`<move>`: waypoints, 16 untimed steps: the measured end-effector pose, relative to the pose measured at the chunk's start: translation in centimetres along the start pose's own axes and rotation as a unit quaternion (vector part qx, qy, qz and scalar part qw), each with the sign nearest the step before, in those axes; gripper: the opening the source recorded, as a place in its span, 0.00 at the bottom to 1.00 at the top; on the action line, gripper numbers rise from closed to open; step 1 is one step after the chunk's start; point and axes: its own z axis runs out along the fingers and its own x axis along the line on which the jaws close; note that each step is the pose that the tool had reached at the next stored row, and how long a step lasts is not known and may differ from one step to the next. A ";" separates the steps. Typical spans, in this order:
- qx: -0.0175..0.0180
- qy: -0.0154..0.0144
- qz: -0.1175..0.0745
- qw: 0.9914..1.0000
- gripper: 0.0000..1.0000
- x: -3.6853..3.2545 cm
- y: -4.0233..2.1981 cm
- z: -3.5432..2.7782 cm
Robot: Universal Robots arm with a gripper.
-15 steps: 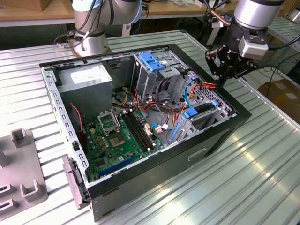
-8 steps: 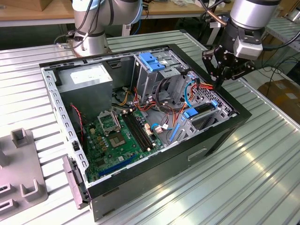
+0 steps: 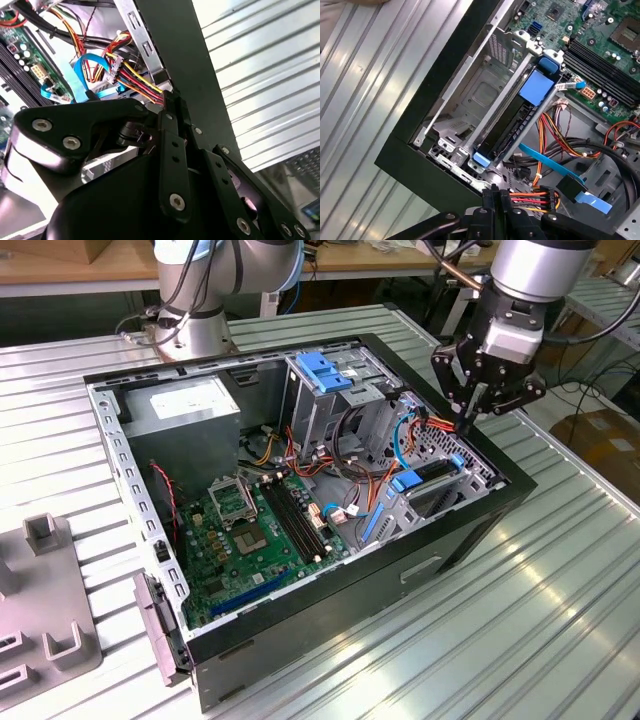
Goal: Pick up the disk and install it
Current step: 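Insert the first disk wire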
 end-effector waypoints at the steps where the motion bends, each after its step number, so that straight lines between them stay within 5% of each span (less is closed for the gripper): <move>1: -0.001 0.000 0.008 1.000 0.16 0.00 0.00 0.00; 4: -0.005 0.002 0.035 0.999 0.16 0.00 0.00 0.00; 7: -0.009 0.004 0.071 0.997 0.16 0.00 0.00 0.00; 16: -0.022 0.010 0.166 0.986 0.16 -0.03 0.04 -0.01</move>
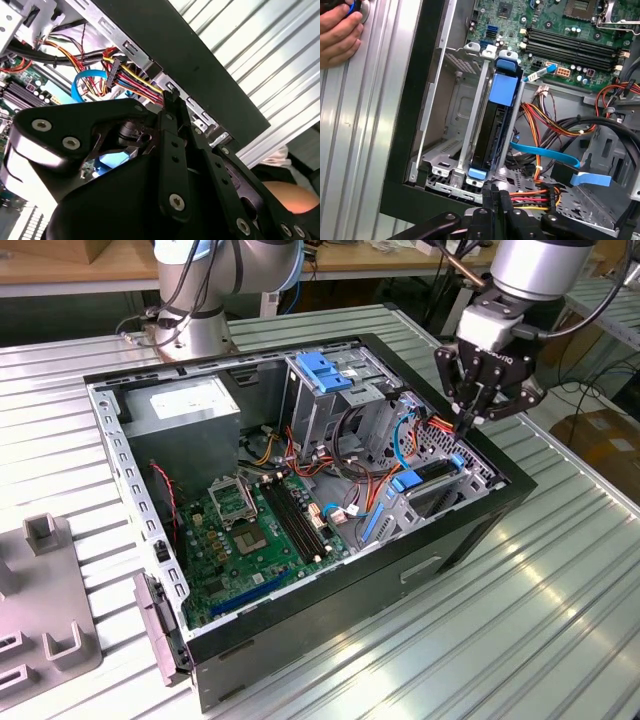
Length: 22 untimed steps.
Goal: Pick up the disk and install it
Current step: 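Insert the first disk wire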
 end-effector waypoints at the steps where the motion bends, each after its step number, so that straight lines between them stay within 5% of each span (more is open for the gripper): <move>1: -0.001 0.000 0.005 1.000 0.16 0.00 0.00 0.00; 8: -0.006 0.003 0.048 0.999 0.16 -0.04 0.11 -0.01; 22: -0.006 0.003 0.050 0.999 0.16 -0.65 2.78 -0.17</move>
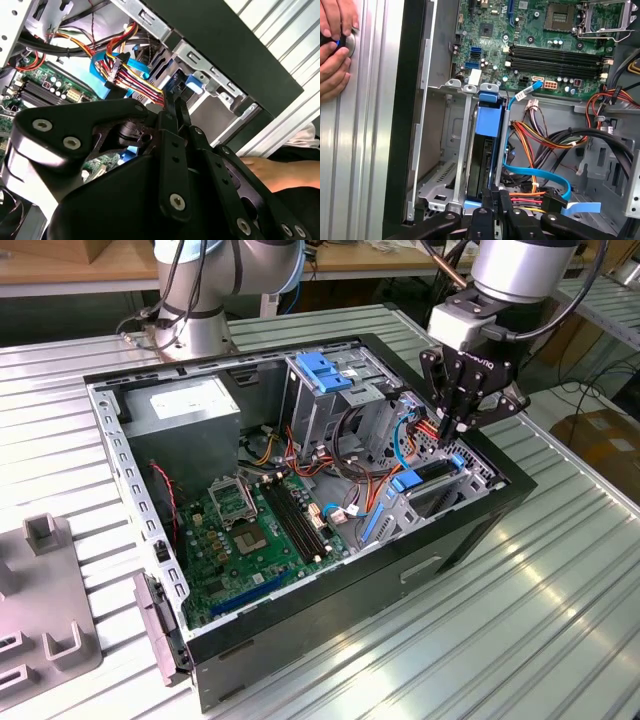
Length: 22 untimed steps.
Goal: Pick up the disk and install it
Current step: 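Insert the first disk wire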
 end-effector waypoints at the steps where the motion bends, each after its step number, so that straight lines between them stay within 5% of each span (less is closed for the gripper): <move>1: 0.000 0.000 0.000 1.000 0.16 0.00 0.00 0.00; 14: 0.000 0.000 0.000 1.000 0.16 -0.01 0.02 0.00; 22: -0.002 0.000 0.014 1.000 0.16 0.88 0.16 0.36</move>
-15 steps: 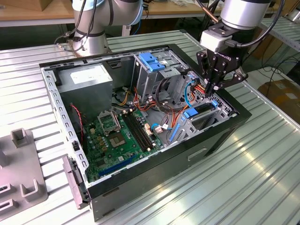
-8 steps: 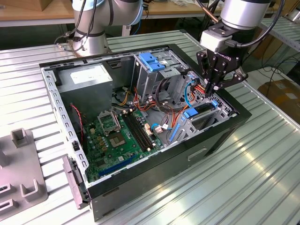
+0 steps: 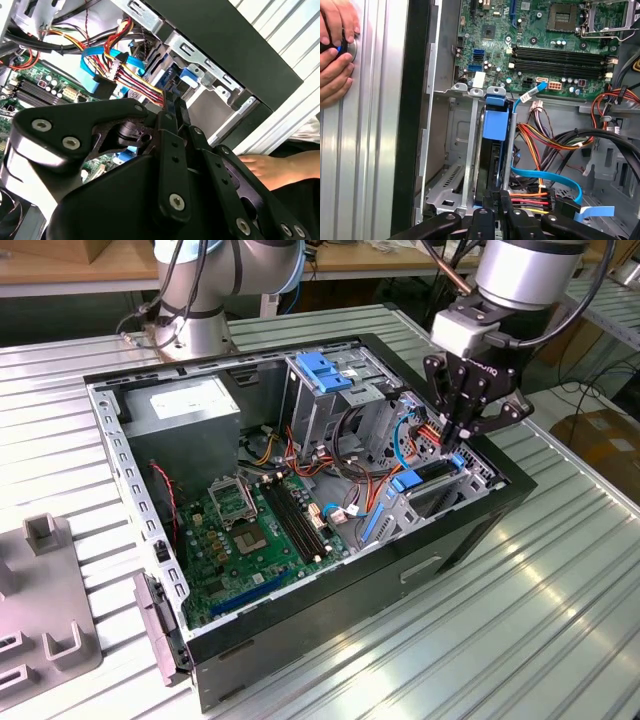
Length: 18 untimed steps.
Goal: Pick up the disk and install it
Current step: 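Insert the first disk wire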
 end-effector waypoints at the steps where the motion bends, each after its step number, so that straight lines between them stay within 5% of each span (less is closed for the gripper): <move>1: 0.000 0.000 0.002 1.000 0.16 0.04 0.01 0.06; 5: -0.001 -0.003 0.014 1.000 0.16 0.21 0.05 0.40; 10: -0.003 -0.011 0.030 0.999 0.16 0.52 0.11 0.77; 12: -0.004 -0.019 0.039 0.999 0.16 0.57 0.12 0.83; 14: -0.004 -0.030 0.046 0.998 0.16 0.64 0.13 0.88; 18: -0.004 -0.032 0.049 0.998 0.16 0.73 0.14 0.90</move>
